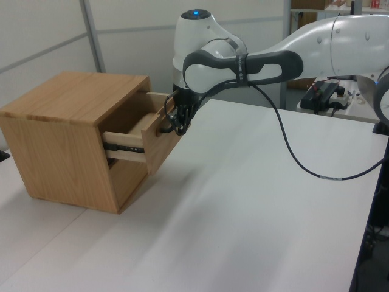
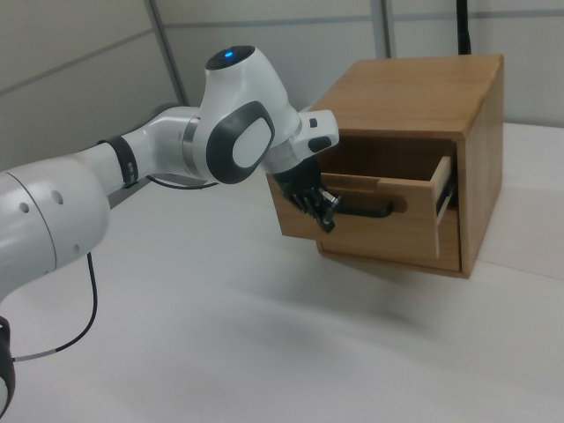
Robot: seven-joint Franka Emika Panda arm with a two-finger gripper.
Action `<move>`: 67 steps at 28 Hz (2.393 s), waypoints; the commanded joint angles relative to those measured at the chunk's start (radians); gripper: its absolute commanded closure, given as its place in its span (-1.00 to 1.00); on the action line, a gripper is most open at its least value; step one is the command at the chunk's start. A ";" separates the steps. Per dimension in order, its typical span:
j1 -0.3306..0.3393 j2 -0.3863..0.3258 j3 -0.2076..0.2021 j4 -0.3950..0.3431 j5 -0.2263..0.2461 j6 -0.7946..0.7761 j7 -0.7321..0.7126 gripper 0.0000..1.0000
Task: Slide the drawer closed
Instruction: 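Push the drawer front into the wooden cabinet with the gripper, then pull the gripper back away from the closed drawer front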
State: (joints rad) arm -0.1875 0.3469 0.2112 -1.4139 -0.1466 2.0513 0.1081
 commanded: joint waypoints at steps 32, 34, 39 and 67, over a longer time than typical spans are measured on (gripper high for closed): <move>0.028 0.153 0.045 0.072 -0.174 0.547 0.091 1.00; 0.028 0.156 0.043 0.072 -0.179 0.578 0.091 1.00; 0.026 0.175 0.042 0.072 -0.195 0.645 0.091 1.00; 0.010 -0.020 0.042 0.027 -0.053 -0.072 0.047 1.00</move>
State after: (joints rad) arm -0.1710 0.3930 0.2556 -1.3619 -0.2569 2.1297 0.1846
